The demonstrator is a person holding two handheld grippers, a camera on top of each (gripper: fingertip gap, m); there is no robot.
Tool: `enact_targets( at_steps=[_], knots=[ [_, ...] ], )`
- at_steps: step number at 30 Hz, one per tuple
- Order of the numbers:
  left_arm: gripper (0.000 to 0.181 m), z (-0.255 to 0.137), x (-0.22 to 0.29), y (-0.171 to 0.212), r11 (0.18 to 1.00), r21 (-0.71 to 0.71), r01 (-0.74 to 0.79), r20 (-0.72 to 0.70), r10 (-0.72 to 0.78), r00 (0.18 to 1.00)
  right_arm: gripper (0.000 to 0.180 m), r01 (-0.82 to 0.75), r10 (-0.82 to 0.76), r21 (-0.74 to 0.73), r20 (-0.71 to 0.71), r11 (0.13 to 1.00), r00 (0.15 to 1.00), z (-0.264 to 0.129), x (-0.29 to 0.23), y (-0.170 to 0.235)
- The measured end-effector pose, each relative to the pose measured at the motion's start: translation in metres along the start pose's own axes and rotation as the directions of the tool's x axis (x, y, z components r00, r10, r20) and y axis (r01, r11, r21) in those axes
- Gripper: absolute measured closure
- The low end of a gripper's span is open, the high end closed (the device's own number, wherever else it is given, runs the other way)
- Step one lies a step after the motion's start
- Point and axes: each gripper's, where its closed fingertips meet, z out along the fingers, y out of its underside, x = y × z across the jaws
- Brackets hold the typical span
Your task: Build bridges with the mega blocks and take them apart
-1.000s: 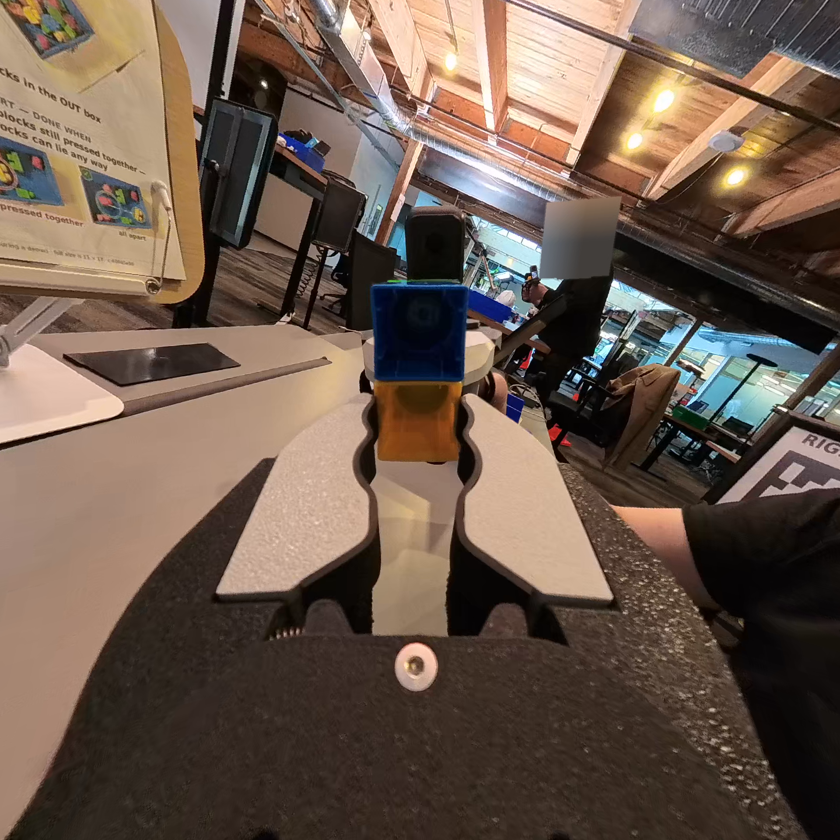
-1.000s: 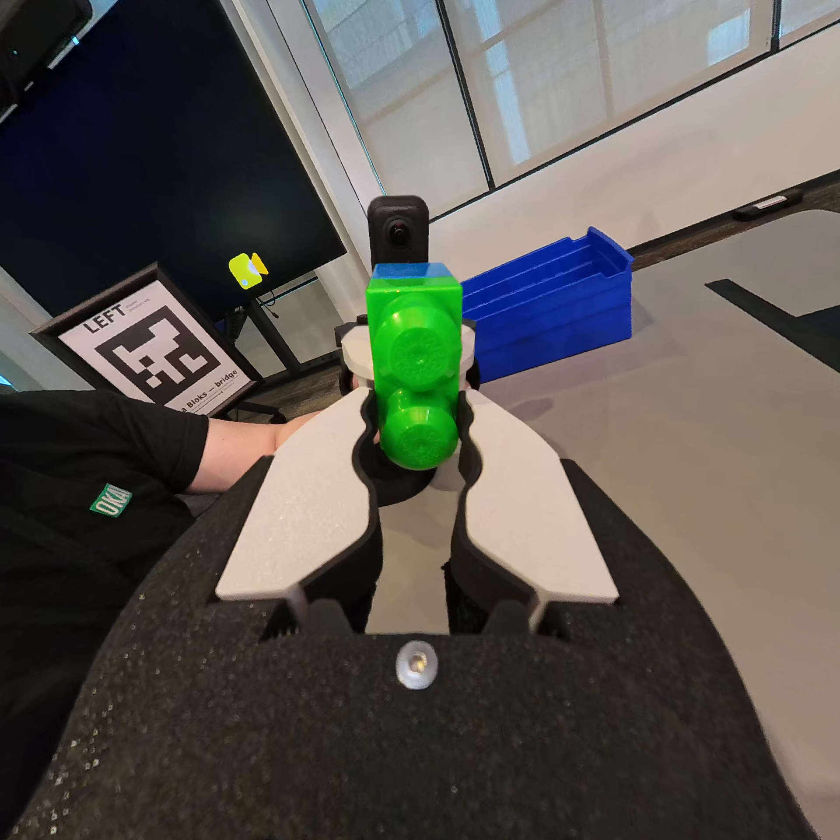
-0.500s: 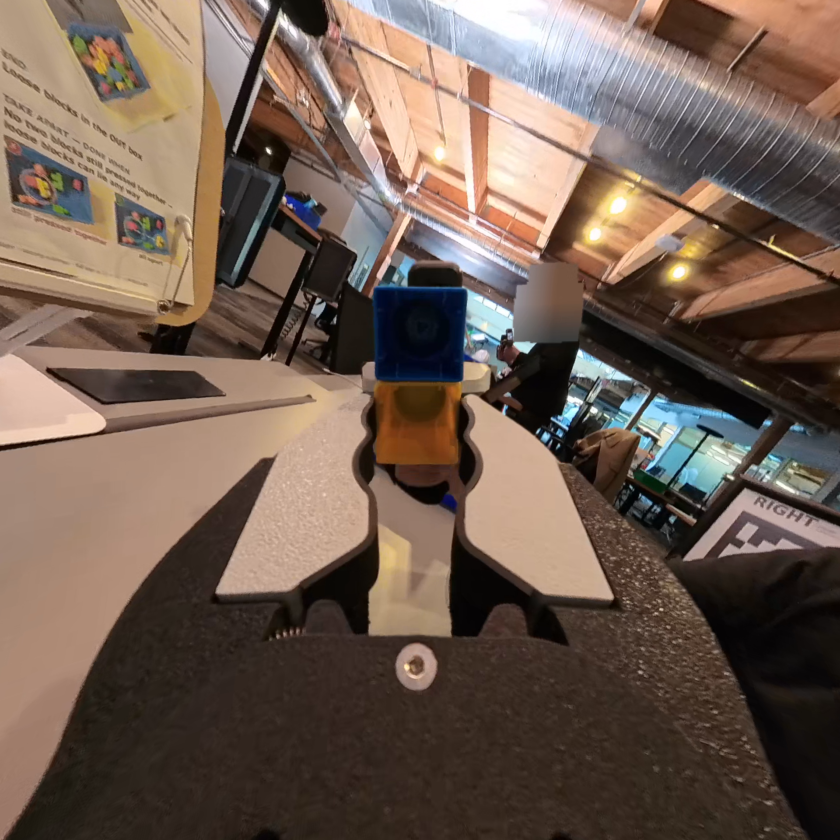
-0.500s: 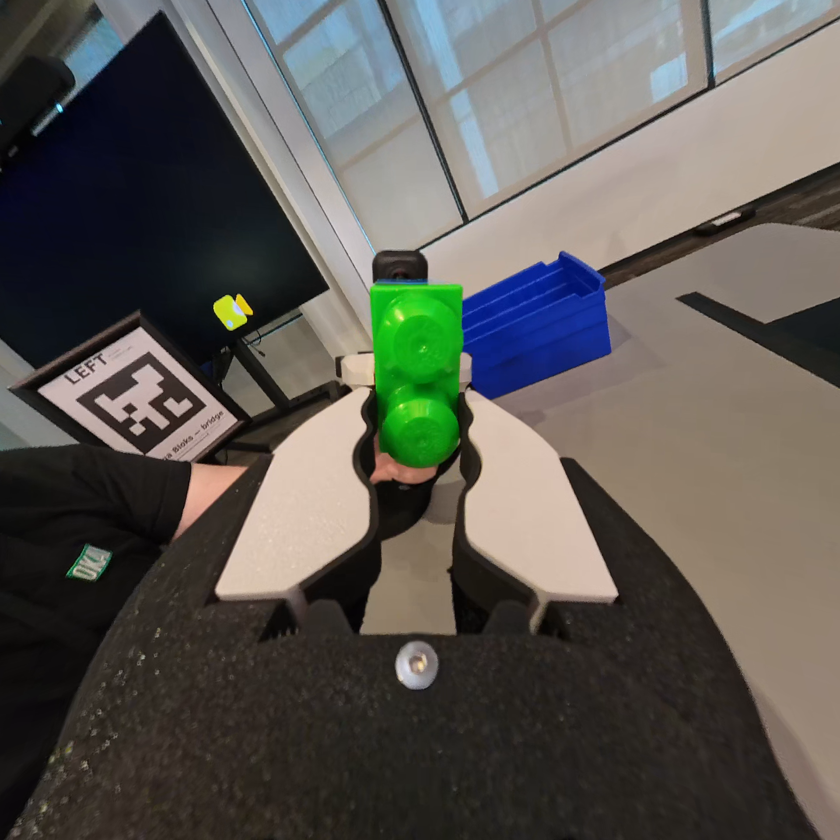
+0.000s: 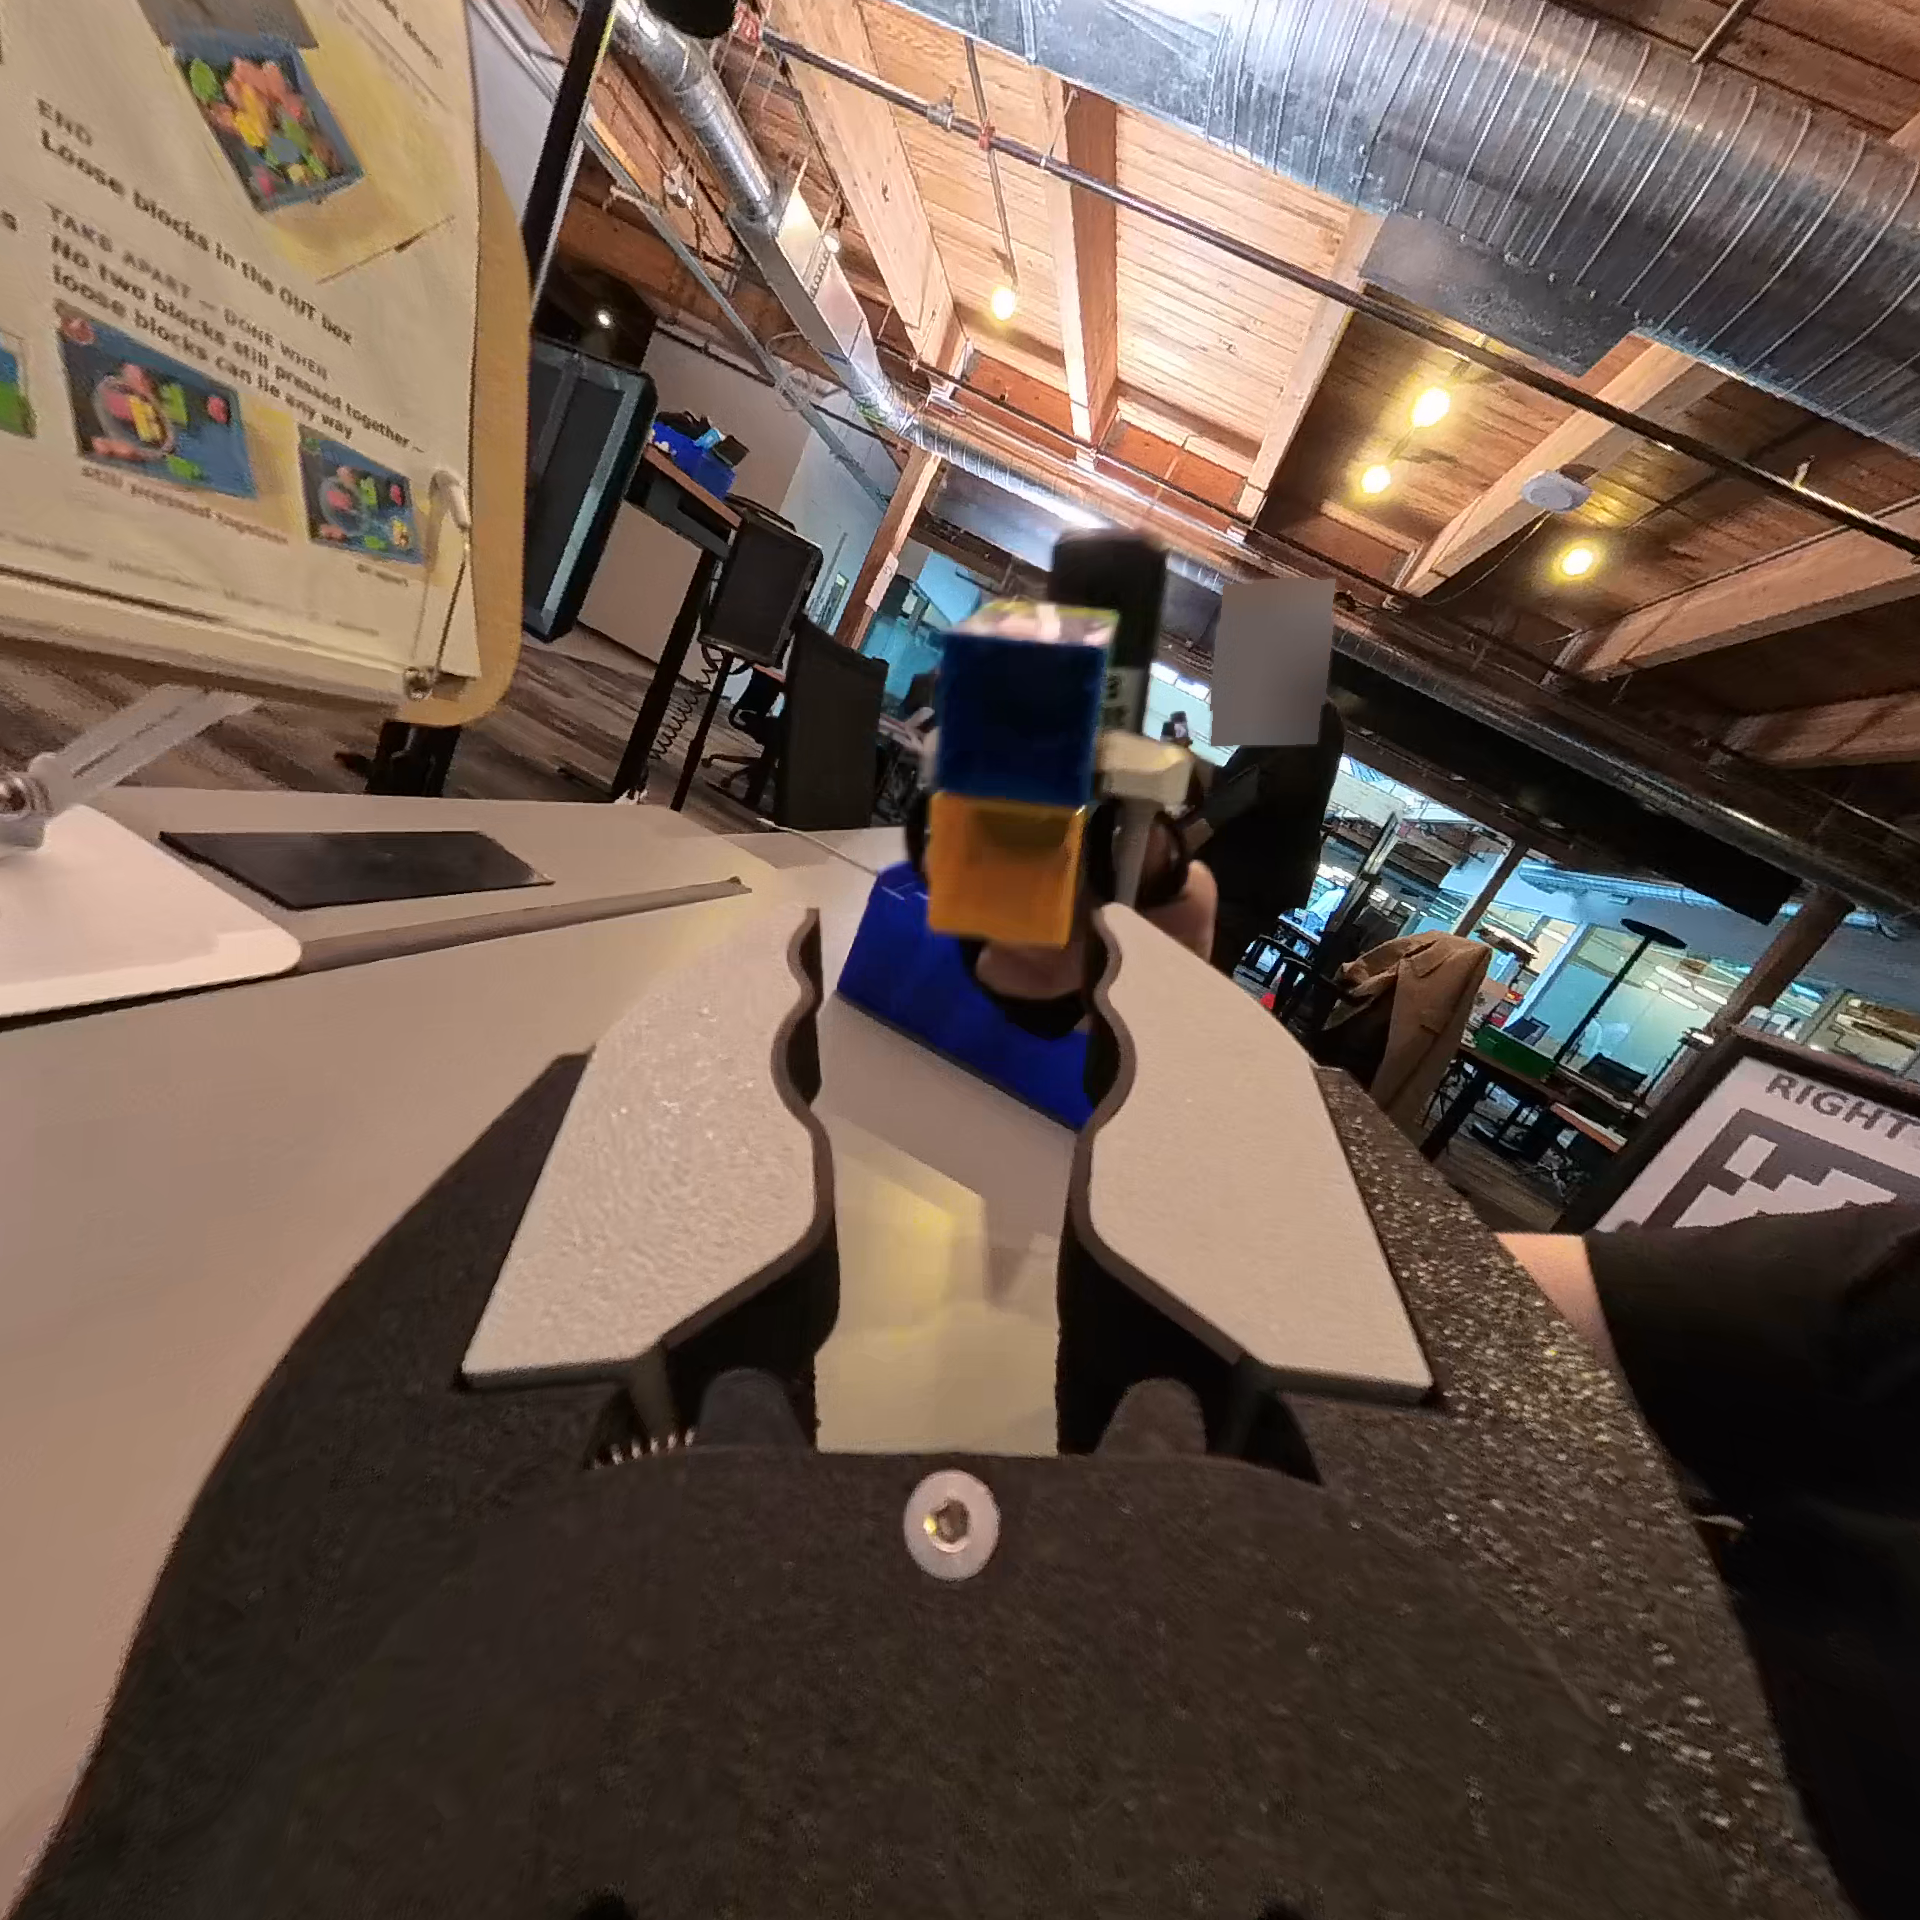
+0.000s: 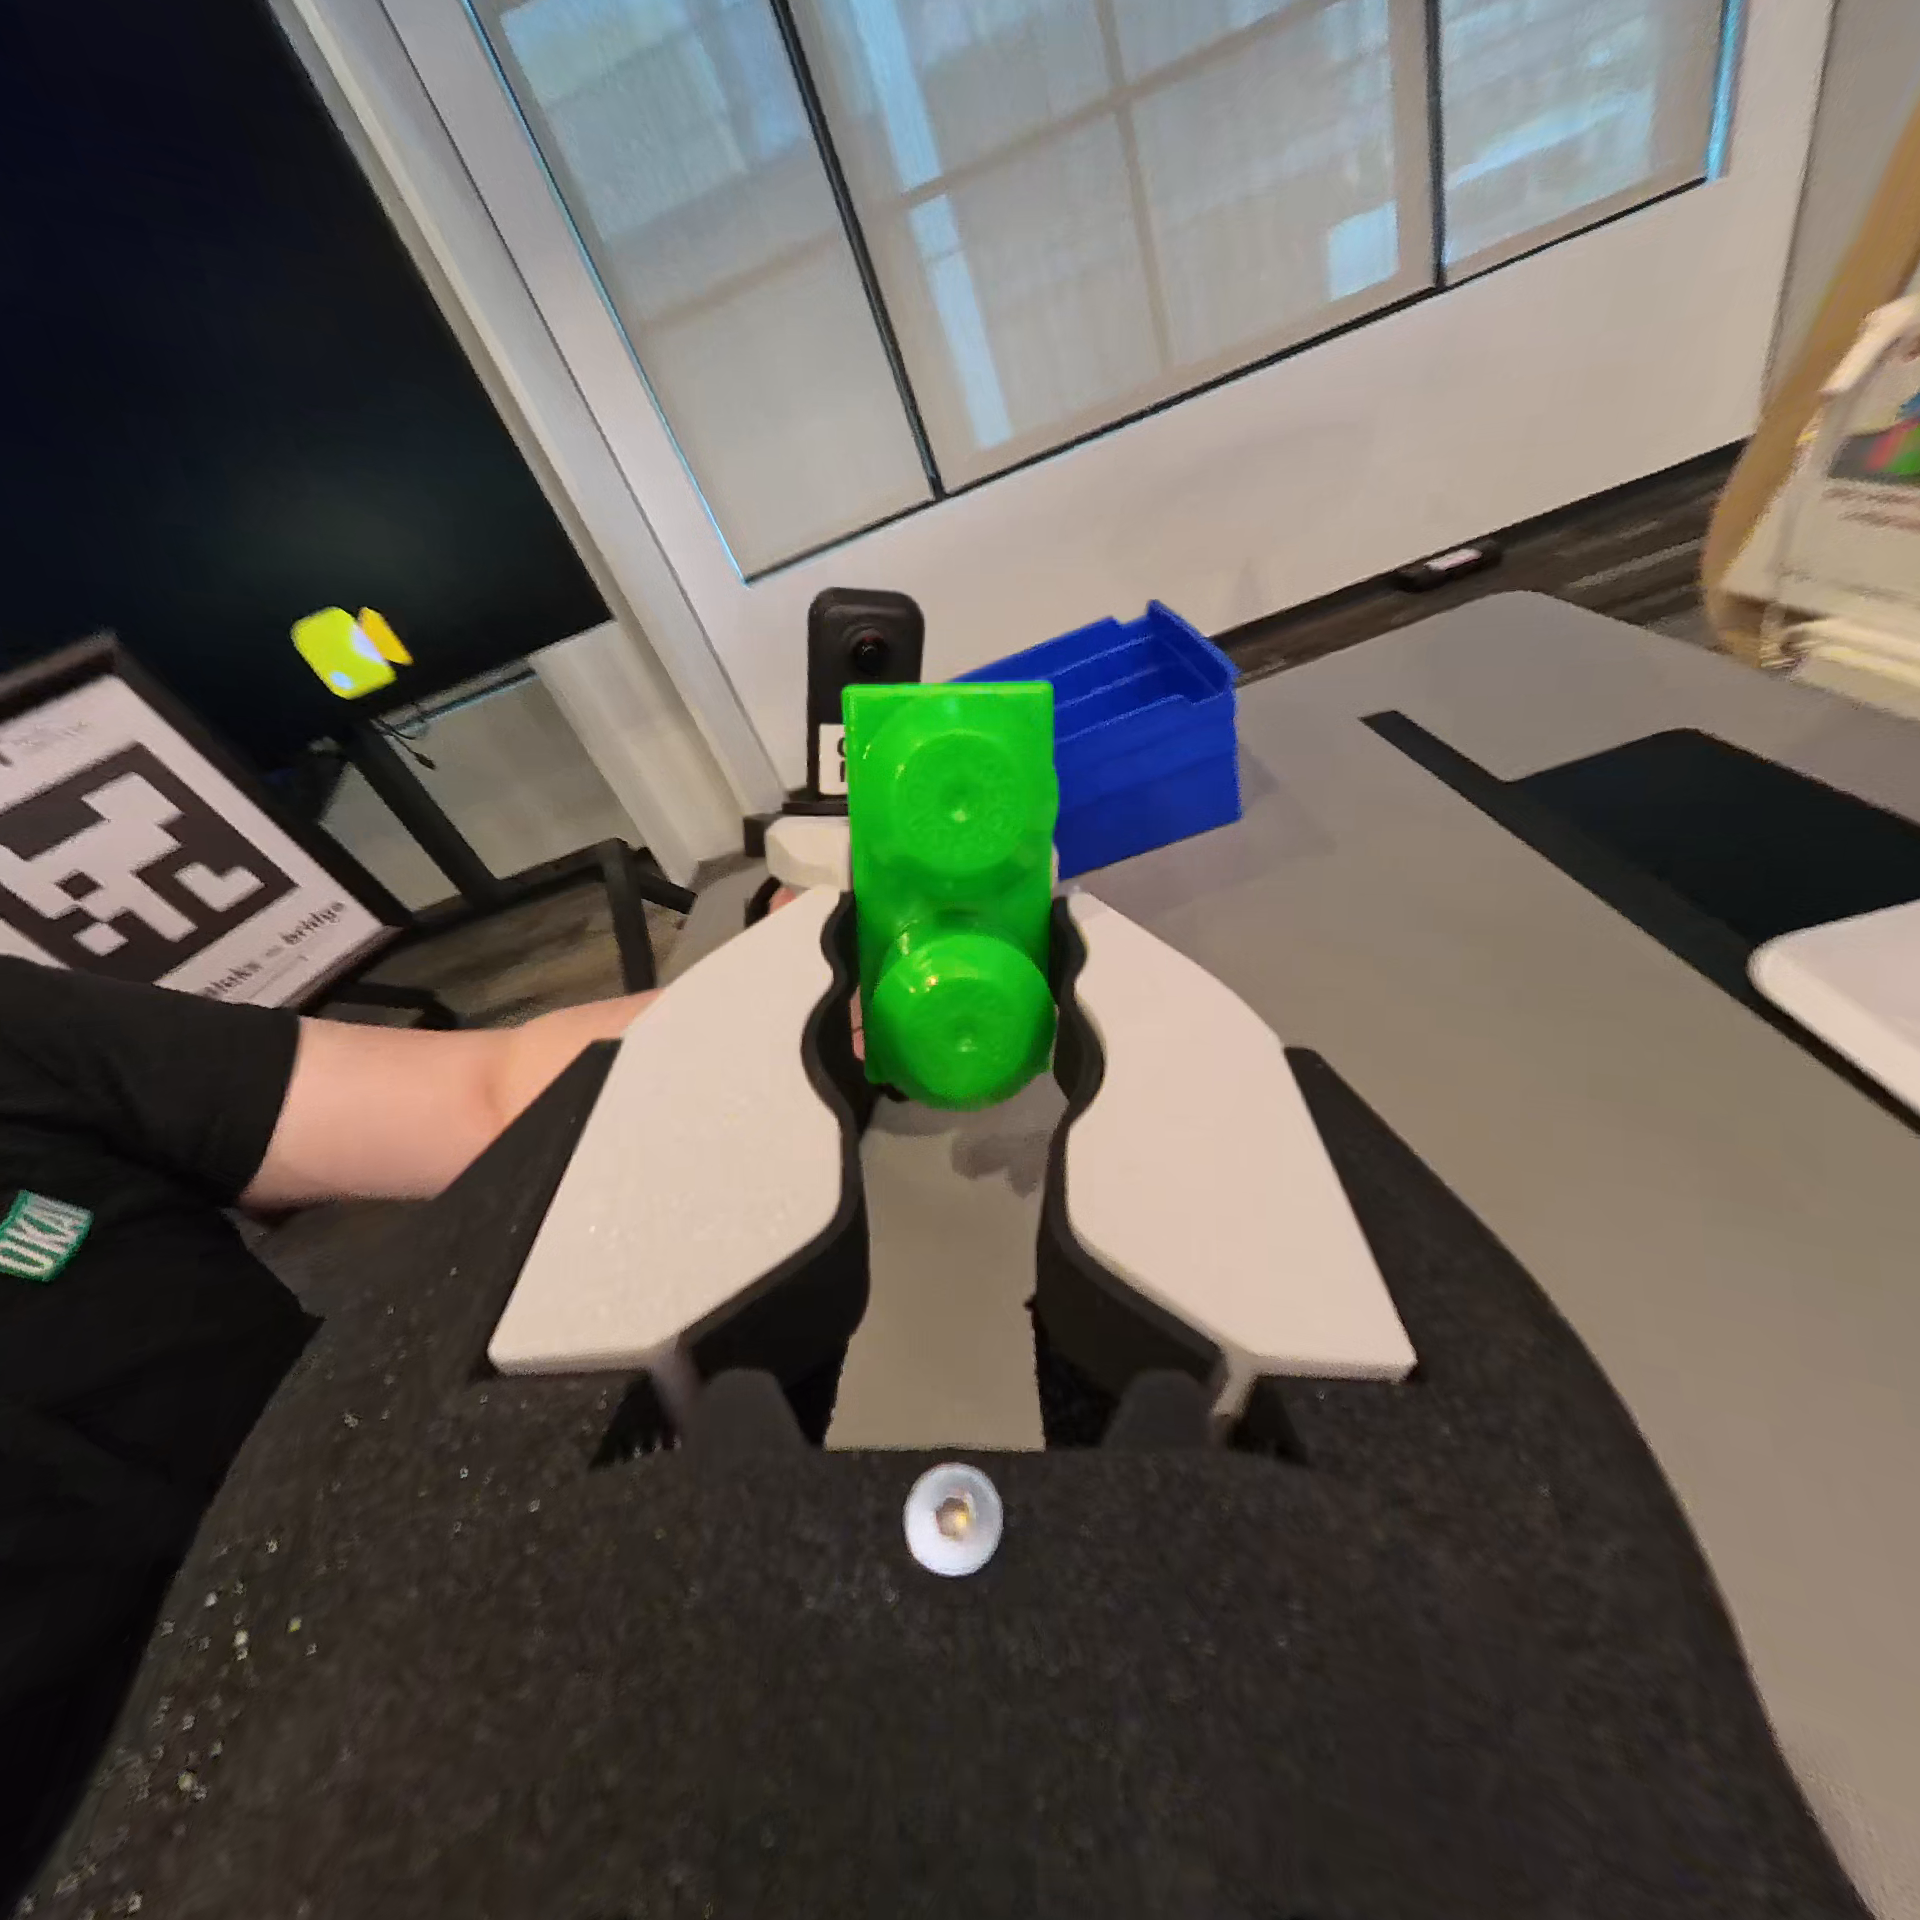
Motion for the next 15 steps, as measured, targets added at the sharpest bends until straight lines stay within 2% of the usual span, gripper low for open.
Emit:
enact_targets(
  at_steps=[2, 5, 7, 9, 10, 12, 15],
  knots=[
    [0.137, -0.001, -0.006, 0.006, 0.999, -0.015, 0.032, -0.014, -0.032, 0.999, 0.145, -0.001, 0.0, -0.031, -0.03, 1.0, 1.0, -0.018, -0.006, -0.007],
    [0.141, 0.006, -0.007, 0.025, 0.992, -0.092, 0.085, -0.052, -0.09, 0.995, 0.145, -0.139, 0.141, -0.068, 0.018, 0.988, 0.99, -0.043, -0.026, -0.014],
    [0.145, 0.011, -0.003, 0.038, 0.987, -0.145, 0.073, -0.068, -0.083, 0.994, 0.145, -0.147, 0.155, -0.065, 0.146, 0.987, 0.977, -0.057, -0.053, -0.019],
    [0.146, 0.015, -0.001, 0.049, 0.982, -0.184, 0.035, -0.061, -0.047, 0.997, 0.145, 0.0, 0.012, -0.032, 0.368, 0.999, 0.93, -0.076, -0.096, -0.023],
    [0.147, 0.017, 0.0, 0.054, 0.98, -0.2, 0.02, -0.063, -0.033, 0.997, 0.145, 0.093, -0.092, 0.02, 0.467, 0.995, 0.879, -0.088, -0.118, -0.024],
    [0.147, 0.02, 0.003, 0.061, 0.974, -0.227, 0.01, -0.074, -0.027, 0.997, 0.145, 0.139, -0.19, 0.129, 0.663, 0.982, 0.725, -0.117, -0.161, -0.036],
    [0.148, 0.023, 0.006, 0.069, 0.968, -0.251, 0.01, -0.084, -0.032, 0.996, 0.145, 0.109, -0.347, 0.331, 0.856, 0.937, 0.382, -0.168, -0.214, -0.062]
  ],
)
